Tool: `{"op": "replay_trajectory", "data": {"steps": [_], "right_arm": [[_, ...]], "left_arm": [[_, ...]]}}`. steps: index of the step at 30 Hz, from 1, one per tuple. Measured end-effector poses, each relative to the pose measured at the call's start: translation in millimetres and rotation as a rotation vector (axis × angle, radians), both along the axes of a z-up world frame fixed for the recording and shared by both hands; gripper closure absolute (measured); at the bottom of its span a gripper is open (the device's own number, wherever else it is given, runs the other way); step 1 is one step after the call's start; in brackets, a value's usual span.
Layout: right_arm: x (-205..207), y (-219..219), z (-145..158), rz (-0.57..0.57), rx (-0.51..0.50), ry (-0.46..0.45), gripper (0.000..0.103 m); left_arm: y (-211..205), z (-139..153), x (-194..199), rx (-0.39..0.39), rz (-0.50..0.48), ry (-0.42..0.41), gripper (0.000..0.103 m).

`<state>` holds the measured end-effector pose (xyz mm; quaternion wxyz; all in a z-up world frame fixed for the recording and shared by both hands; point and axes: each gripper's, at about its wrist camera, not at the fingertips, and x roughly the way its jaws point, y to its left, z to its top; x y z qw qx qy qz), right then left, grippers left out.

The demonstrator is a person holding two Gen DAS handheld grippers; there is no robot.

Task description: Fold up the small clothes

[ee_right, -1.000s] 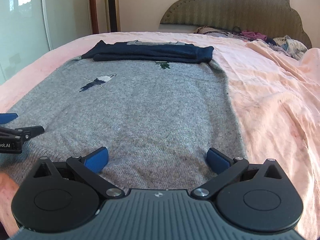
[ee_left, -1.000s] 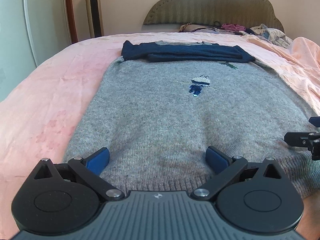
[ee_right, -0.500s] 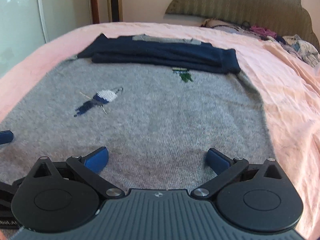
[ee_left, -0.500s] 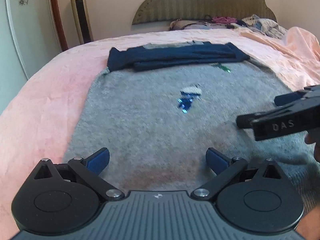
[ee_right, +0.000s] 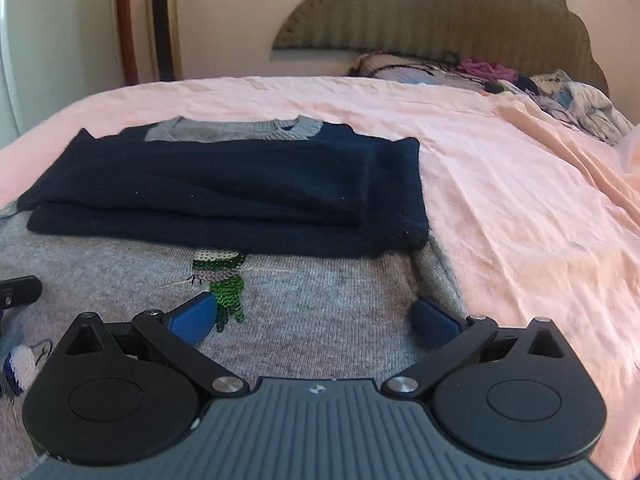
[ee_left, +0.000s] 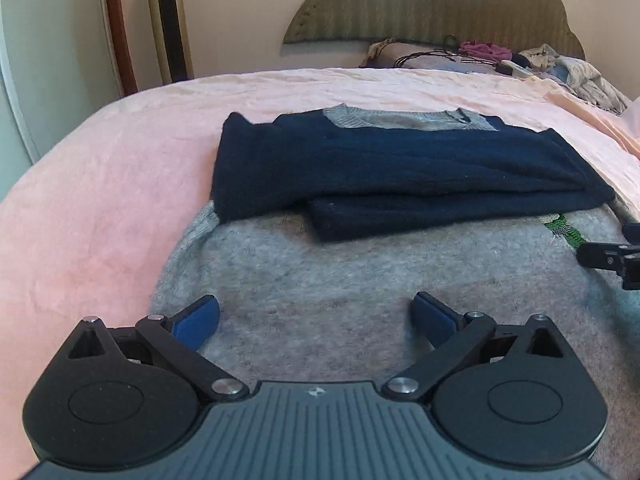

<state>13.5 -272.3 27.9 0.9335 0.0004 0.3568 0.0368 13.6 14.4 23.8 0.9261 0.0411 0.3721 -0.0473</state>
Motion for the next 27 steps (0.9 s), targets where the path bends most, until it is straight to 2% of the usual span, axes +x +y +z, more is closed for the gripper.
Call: {"op": "replay_trajectory", "data": {"steps": [1, 3, 5, 7, 9, 11, 12, 13, 14, 15, 16, 17, 18, 19, 20, 21, 23, 24, 25, 26, 27], "right_arm": [[-2, -6, 1, 0.023, 0.016, 0.005, 0.0], [-3, -18, 13, 0.063, 0.046, 0.021, 0.0], [1, -37, 33, 0.08, 0.153, -0.06, 0.0], [24, -56, 50, 0.049, 0.205, -0.13, 0.0], [68, -71, 49, -0.044, 0.177, -0.09, 0.0], [108, -83, 36, -0.115, 0.157, -0.004, 0.01], [126, -89, 26, -0.123, 0.165, 0.047, 0.019], [139, -92, 19, -0.121, 0.183, 0.08, 0.023], [145, -93, 14, -0.116, 0.197, 0.086, 0.027], [147, -89, 10, -0.081, 0.19, 0.064, 0.047], [149, -87, 9, -0.059, 0.173, 0.059, 0.08], [150, -88, 8, -0.059, 0.151, 0.063, 0.093], [152, -97, 5, -0.046, 0.176, 0.062, 0.095], [151, -108, 3, -0.05, 0.233, 0.06, 0.097], [149, -115, 1, -0.053, 0.277, 0.055, 0.097], [144, -114, 1, -0.044, 0.277, 0.042, 0.096], [135, -108, 5, -0.046, 0.249, 0.023, 0.08], [127, -109, 12, -0.073, 0.259, 0.026, 0.05], [115, -111, 18, -0.101, 0.279, 0.029, 0.015], [99, -113, 24, -0.105, 0.311, 0.019, 0.003], [76, -118, 30, -0.067, 0.357, -0.001, 0.001]], "left_arm": [[7, 7, -1, -0.005, 0.007, 0.005, 0.0], [20, 22, -2, -0.079, -0.013, -0.046, 0.0], [31, 41, 11, -0.155, 0.001, -0.125, 0.0], [37, 49, 44, -0.172, 0.048, -0.143, 0.0], [41, 45, 84, -0.17, 0.097, -0.117, 0.0], [43, 35, 117, -0.18, 0.121, -0.06, 0.001], [40, 30, 129, -0.171, 0.114, -0.042, 0.002], [35, 24, 137, -0.124, 0.101, -0.042, 0.015], [29, 18, 143, -0.06, 0.094, -0.039, 0.032], [23, 8, 150, 0.033, 0.106, -0.022, 0.036], [26, 0, 148, 0.051, 0.115, -0.07, 0.034], [31, -5, 147, 0.046, 0.126, -0.093, 0.034], [39, -4, 148, 0.004, 0.145, -0.079, 0.034], [42, -4, 149, -0.006, 0.159, -0.073, 0.034], [40, -3, 149, 0.015, 0.156, -0.077, 0.034], [38, -1, 147, 0.048, 0.155, -0.08, 0.033], [39, 7, 136, 0.077, 0.179, -0.067, 0.032], [43, 11, 124, 0.06, 0.188, -0.052, 0.031], [51, 17, 108, 0.013, 0.177, -0.038, 0.031], [60, 21, 89, -0.045, 0.155, -0.031, 0.029], [68, 23, 69, -0.095, 0.136, -0.027, 0.027]]}}
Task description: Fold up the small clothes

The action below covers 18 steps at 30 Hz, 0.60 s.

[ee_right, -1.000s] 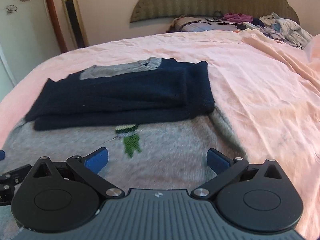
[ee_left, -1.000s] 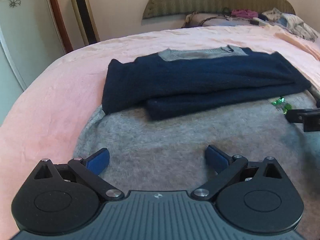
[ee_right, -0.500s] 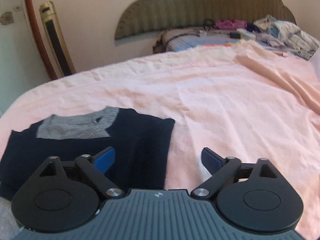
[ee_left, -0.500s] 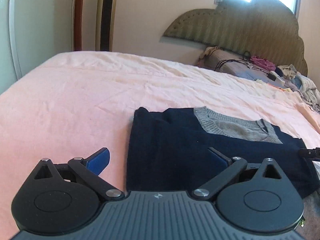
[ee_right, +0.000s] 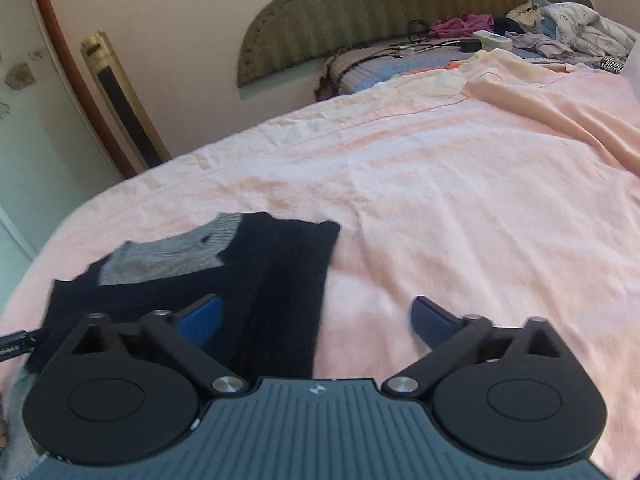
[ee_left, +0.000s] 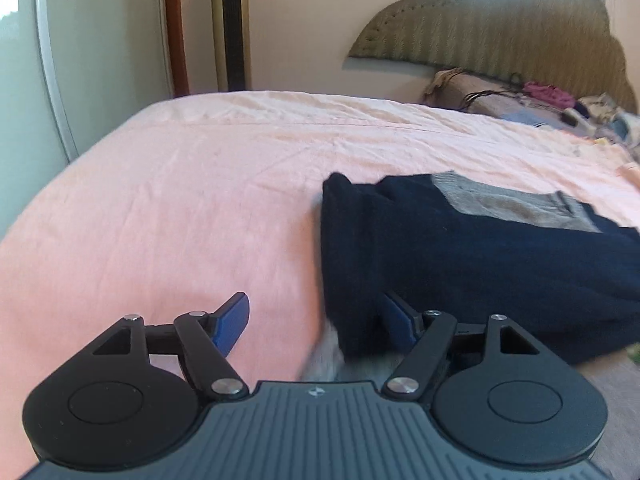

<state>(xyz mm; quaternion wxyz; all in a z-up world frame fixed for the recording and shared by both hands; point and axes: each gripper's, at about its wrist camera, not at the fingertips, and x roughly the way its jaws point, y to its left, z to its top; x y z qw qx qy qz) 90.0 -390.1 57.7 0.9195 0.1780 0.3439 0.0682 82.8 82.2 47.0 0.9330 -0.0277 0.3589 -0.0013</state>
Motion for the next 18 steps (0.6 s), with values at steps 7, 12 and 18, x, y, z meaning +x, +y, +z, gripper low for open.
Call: {"op": "replay_trajectory", "data": {"steps": [7, 12, 18], "right_arm": [[-160, -40, -12, 0.163, 0.262, 0.138, 0.011], [-243, -49, -20, 0.296, 0.534, 0.259, 0.011], [-289, -16, -21, 0.452, 0.607, 0.336, 0.012]], "left_arm": [[69, -13, -159, -0.423, -0.143, 0.044, 0.015], [93, -33, -223, -0.864, -0.37, 0.235, 0.011], [113, -38, -256, -1.071, -0.363, 0.286, 0.01]]}}
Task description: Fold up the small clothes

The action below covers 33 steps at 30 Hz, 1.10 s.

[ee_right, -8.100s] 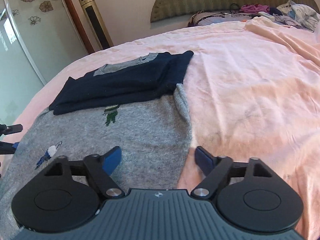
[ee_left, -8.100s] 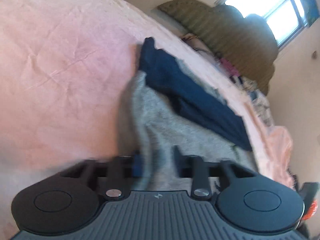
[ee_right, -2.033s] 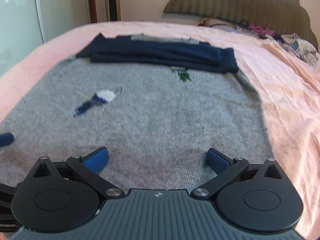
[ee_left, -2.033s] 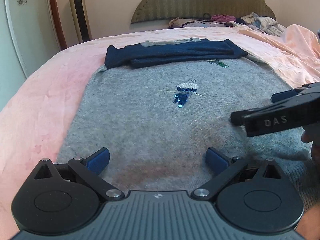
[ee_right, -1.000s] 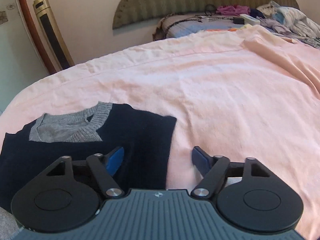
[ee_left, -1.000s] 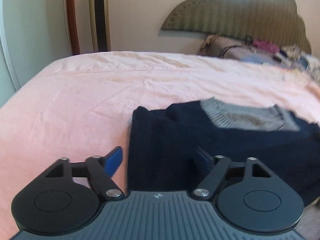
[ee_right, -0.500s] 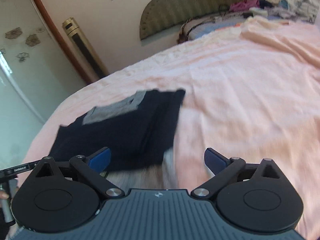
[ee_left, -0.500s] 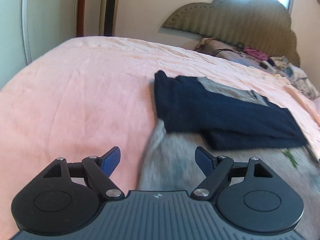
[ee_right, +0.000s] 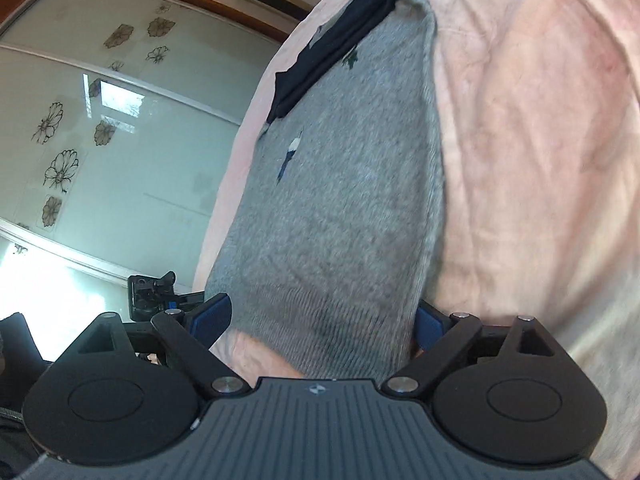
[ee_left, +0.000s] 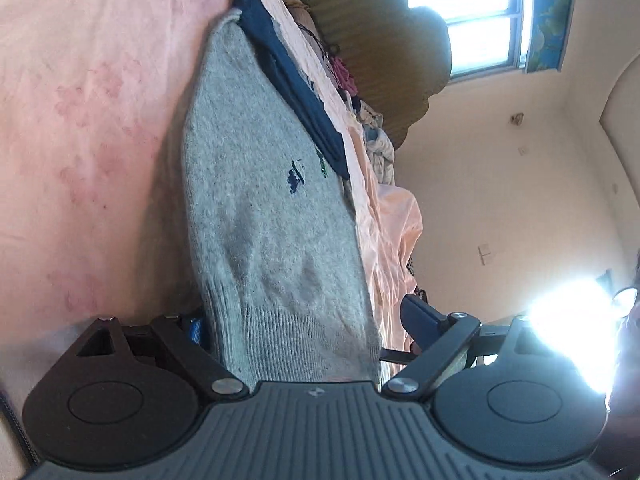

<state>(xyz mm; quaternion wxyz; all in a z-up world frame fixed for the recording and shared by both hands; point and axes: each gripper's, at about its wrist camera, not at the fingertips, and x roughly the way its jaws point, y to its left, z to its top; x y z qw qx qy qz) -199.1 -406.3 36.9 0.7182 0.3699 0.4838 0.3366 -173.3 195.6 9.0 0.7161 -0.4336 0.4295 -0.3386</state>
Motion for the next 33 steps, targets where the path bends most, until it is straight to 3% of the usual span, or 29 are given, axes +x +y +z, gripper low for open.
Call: {"op": "replay_trajectory", "data": {"steps": [3, 6, 8, 10, 11, 13, 15, 17, 18, 19, 20, 21, 24, 28, 33], "right_arm": [[-1, 9, 2, -0.016, -0.005, 0.008, 0.023], [3, 16, 2, -0.028, -0.033, 0.023, 0.038], [4, 18, 2, -0.034, -0.042, 0.029, 0.041], [5, 19, 2, -0.039, -0.045, 0.032, 0.042], [5, 20, 2, -0.042, -0.051, 0.033, 0.043], [7, 22, 1, -0.053, -0.06, 0.041, 0.046], [7, 21, -1, -0.068, -0.049, 0.048, 0.046], [8, 22, -3, -0.077, -0.042, 0.048, 0.047], [8, 23, -4, -0.076, -0.052, 0.048, 0.054], [9, 23, -6, -0.075, -0.068, 0.052, 0.068], [10, 22, -10, -0.076, -0.086, 0.065, 0.078], [11, 23, -13, -0.074, -0.107, 0.078, 0.093], [10, 21, -13, -0.071, -0.095, 0.057, 0.093], [15, 15, 3, -0.105, -0.007, -0.015, 0.093], [71, 3, 31, -0.22, 0.095, -0.159, 0.093]], "left_arm": [[4, 0, -2, 0.006, 0.047, -0.003, 0.011], [7, 8, 2, -0.004, 0.08, -0.061, 0.011], [3, 12, 8, 0.049, 0.06, -0.08, 0.011], [-5, 6, 13, 0.114, 0.024, -0.046, 0.012], [-11, 3, 13, 0.153, 0.0, -0.036, 0.018], [-18, 6, 9, 0.214, -0.033, -0.064, 0.019], [-20, 6, 6, 0.245, -0.029, -0.061, 0.031], [-19, 2, 6, 0.291, -0.013, -0.035, 0.073], [-17, -1, 7, 0.318, -0.008, -0.02, 0.082], [-14, -4, 6, 0.331, -0.005, -0.004, 0.092], [-11, -5, 6, 0.325, -0.002, 0.006, 0.095], [-9, -4, 4, 0.33, -0.003, 0.003, 0.097], [-10, 9, 2, 0.356, -0.004, -0.049, 0.097], [-12, 38, 21, 0.262, 0.031, -0.178, 0.097], [-30, 61, 106, 0.19, 0.088, -0.289, 0.097]]}}
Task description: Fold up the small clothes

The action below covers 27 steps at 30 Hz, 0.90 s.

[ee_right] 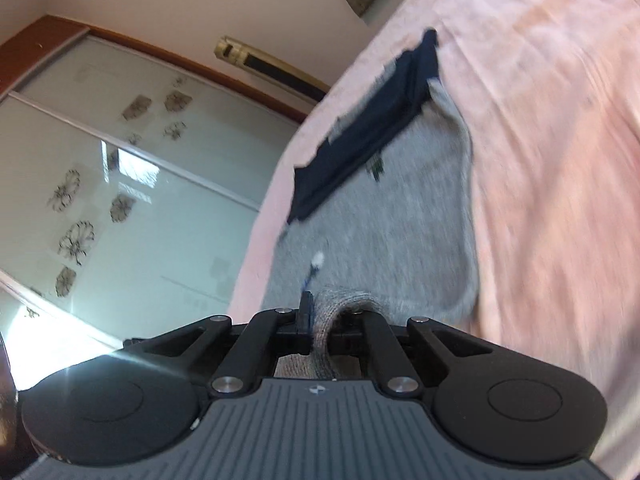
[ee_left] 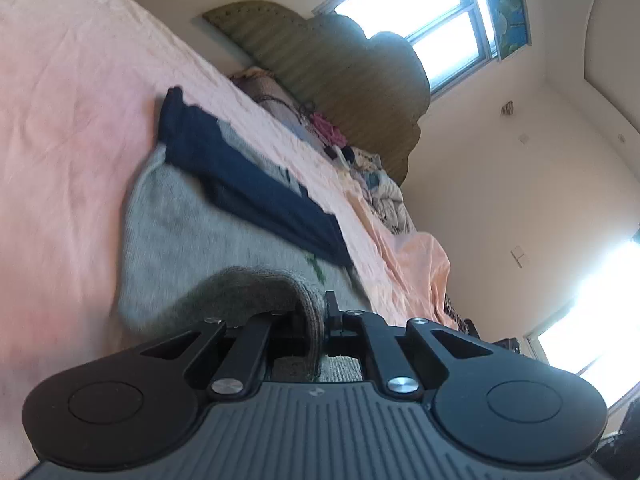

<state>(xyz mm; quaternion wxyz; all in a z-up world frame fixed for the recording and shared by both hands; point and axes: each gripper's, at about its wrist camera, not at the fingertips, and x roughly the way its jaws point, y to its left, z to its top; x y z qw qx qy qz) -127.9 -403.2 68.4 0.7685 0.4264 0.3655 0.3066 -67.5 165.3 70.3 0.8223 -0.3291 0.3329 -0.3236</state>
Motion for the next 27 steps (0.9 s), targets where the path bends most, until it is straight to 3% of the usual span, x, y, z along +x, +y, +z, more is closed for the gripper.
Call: {"op": "replay_trajectory", "data": {"steps": [6, 8, 9, 11, 12, 13, 14, 15, 17, 19, 23, 27], "right_arm": [[137, -8, 12, -0.093, 0.057, -0.097, 0.092], [188, -11, 10, -0.13, 0.048, -0.083, 0.092], [216, -12, 4, -0.164, 0.047, -0.055, 0.092], [264, -17, -11, -0.221, 0.065, 0.01, 0.086], [285, -20, -23, -0.266, 0.087, 0.047, 0.073], [298, -22, -32, -0.305, 0.098, 0.068, 0.043], [307, -23, -38, -0.338, 0.09, 0.086, 0.025], [309, -21, -44, -0.381, 0.058, 0.113, 0.007], [304, -17, -46, -0.365, 0.048, 0.096, 0.011], [286, -12, -42, -0.31, 0.031, 0.055, 0.011], [219, -8, -22, -0.234, -0.059, -0.027, 0.01], [162, -9, -15, -0.139, -0.087, -0.012, 0.005]], "left_arm": [[-28, 18, 149, -0.027, 0.117, -0.056, 0.097], [-36, 17, 198, 0.01, 0.175, -0.054, 0.097], [-40, 14, 225, 0.053, 0.234, -0.037, 0.097], [-37, 1, 266, 0.063, 0.315, 0.029, 0.096], [-36, -4, 279, 0.069, 0.353, 0.063, 0.094], [-33, -9, 288, 0.083, 0.396, 0.111, 0.082], [-30, -12, 291, 0.084, 0.423, 0.151, 0.061], [-26, -15, 285, 0.071, 0.447, 0.145, 0.052], [-22, -13, 260, 0.091, 0.492, 0.063, 0.028], [-24, -9, 233, 0.147, 0.484, 0.021, 0.027], [-20, -18, 160, 0.173, 0.425, 0.027, 0.027], [-23, -30, 112, 0.181, 0.391, 0.031, 0.027]]}}
